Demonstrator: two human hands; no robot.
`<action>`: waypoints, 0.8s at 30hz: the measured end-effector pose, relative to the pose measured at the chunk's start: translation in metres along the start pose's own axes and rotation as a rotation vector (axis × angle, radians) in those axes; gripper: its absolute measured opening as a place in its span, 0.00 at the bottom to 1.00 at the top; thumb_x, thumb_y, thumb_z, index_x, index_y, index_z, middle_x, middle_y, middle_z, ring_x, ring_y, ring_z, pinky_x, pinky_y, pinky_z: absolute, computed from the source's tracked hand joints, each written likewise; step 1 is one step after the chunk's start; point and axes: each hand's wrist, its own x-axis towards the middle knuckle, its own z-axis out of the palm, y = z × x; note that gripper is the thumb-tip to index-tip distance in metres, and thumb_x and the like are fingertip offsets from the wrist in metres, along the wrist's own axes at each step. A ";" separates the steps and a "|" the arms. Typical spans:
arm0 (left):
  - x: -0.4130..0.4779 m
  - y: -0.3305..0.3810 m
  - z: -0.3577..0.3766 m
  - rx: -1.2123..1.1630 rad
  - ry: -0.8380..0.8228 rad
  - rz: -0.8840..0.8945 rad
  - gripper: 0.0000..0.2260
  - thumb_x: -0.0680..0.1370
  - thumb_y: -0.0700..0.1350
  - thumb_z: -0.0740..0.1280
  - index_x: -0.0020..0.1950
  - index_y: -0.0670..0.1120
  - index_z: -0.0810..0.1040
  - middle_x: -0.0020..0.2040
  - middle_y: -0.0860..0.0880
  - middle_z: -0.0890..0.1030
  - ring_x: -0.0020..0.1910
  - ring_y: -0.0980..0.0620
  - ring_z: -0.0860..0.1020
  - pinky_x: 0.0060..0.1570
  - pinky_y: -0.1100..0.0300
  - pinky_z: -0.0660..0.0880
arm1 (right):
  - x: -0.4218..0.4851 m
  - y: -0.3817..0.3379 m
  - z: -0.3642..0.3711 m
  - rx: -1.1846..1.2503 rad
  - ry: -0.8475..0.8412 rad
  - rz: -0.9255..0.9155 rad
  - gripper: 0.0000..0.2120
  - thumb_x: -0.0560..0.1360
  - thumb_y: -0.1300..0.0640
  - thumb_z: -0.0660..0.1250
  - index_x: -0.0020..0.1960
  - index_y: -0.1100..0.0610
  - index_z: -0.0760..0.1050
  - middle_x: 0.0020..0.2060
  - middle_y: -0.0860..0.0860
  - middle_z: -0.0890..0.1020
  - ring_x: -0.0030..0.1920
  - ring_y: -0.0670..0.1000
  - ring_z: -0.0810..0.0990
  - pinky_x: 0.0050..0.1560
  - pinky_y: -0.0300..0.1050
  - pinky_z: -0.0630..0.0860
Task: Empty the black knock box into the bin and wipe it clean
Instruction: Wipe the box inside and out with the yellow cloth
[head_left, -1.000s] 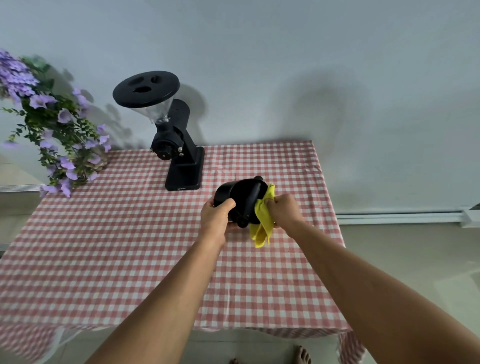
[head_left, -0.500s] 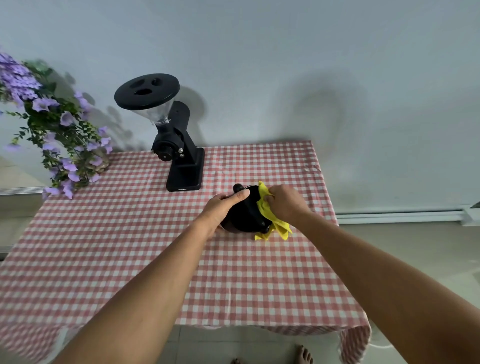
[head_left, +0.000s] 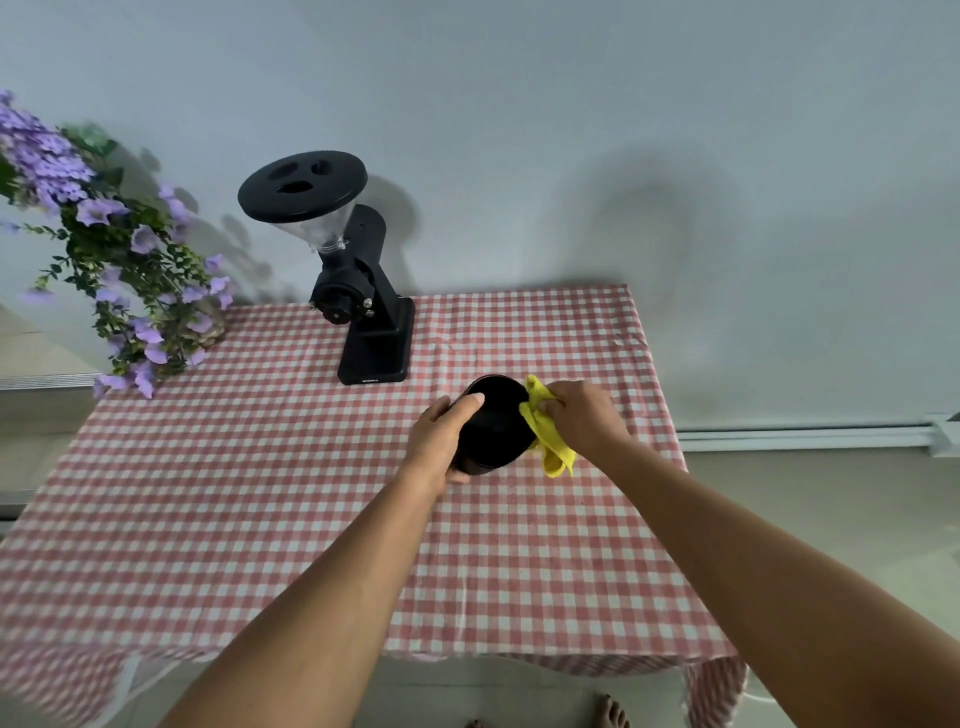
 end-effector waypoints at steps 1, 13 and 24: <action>0.000 -0.002 -0.001 -0.043 0.007 -0.024 0.28 0.68 0.65 0.73 0.64 0.54 0.78 0.61 0.48 0.80 0.56 0.44 0.80 0.43 0.44 0.84 | -0.003 0.002 0.000 0.062 0.033 0.013 0.11 0.80 0.56 0.60 0.44 0.55 0.79 0.35 0.50 0.80 0.40 0.53 0.78 0.32 0.42 0.69; 0.004 -0.001 0.008 0.093 -0.017 -0.183 0.34 0.67 0.76 0.63 0.63 0.55 0.77 0.58 0.42 0.81 0.53 0.39 0.82 0.41 0.40 0.84 | -0.033 -0.008 0.059 -0.097 0.167 -0.310 0.14 0.78 0.47 0.64 0.62 0.47 0.79 0.65 0.51 0.76 0.60 0.56 0.76 0.54 0.52 0.78; 0.002 0.010 -0.004 0.020 -0.080 -0.212 0.19 0.71 0.65 0.73 0.53 0.53 0.79 0.51 0.47 0.80 0.51 0.41 0.80 0.48 0.38 0.83 | -0.015 0.002 0.046 -0.451 0.181 -0.382 0.14 0.77 0.61 0.65 0.63 0.57 0.74 0.54 0.55 0.77 0.49 0.58 0.80 0.41 0.49 0.75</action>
